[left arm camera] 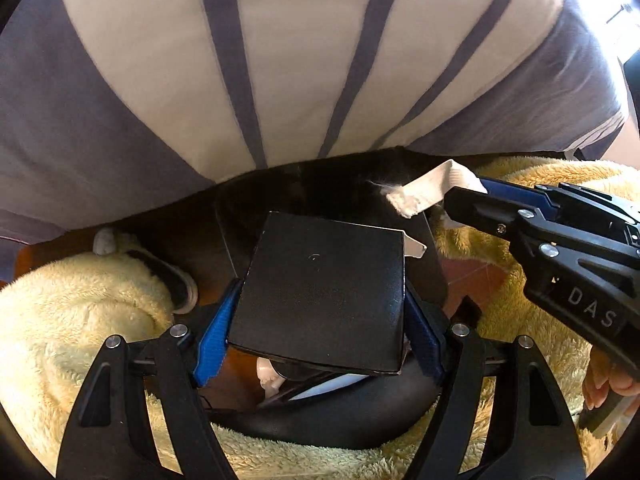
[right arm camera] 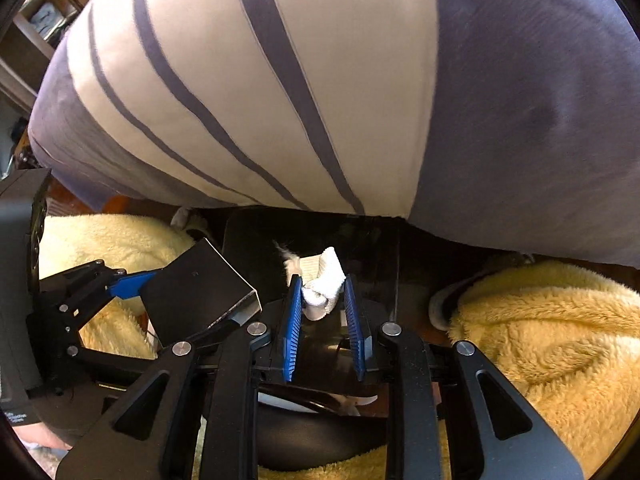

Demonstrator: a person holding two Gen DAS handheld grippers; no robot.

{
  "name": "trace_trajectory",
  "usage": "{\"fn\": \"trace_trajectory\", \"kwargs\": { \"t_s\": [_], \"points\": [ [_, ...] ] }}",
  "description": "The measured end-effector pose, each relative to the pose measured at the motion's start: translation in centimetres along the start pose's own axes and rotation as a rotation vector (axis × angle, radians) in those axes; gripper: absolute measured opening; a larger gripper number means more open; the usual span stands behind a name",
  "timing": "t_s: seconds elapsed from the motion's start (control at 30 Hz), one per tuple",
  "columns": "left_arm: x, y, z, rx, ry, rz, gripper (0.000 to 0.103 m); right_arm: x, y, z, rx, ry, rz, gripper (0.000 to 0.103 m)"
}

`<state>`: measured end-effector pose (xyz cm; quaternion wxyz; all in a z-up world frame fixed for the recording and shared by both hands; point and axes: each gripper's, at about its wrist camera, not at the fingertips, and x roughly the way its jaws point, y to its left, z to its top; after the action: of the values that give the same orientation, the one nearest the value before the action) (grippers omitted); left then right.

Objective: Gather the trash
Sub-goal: 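Lower both tools to the bin and release the box and cup, then grasp the blue wet-wipe pack with the left tool while the right tool grasps the yellow-capped tube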

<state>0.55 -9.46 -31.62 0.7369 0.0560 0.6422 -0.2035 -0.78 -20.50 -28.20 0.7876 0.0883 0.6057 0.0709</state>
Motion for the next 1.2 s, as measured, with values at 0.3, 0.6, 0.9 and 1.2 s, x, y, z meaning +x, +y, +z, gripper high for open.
{"fn": "trace_trajectory", "kwargs": {
  "t_s": [0.3,0.6,0.9,1.2],
  "points": [
    [0.2,0.4,0.2,-0.026,0.009,-0.030,0.095,-0.1,0.0,0.6,0.028,-0.011,-0.001,0.053],
    [-2.1,0.8,0.4,-0.025,-0.060,-0.009,0.095,-2.8,0.1,1.3,0.016,-0.081,-0.035,0.082],
    [-7.0,0.9,0.6,-0.021,-0.207,0.003,0.095,-7.3,-0.2,2.2,0.015,-0.200,-0.073,0.093],
    [-12.4,1.7,2.1,-0.019,-0.361,0.033,0.095,-12.4,-0.3,4.3,-0.005,-0.343,-0.120,0.093]
  ]
}}
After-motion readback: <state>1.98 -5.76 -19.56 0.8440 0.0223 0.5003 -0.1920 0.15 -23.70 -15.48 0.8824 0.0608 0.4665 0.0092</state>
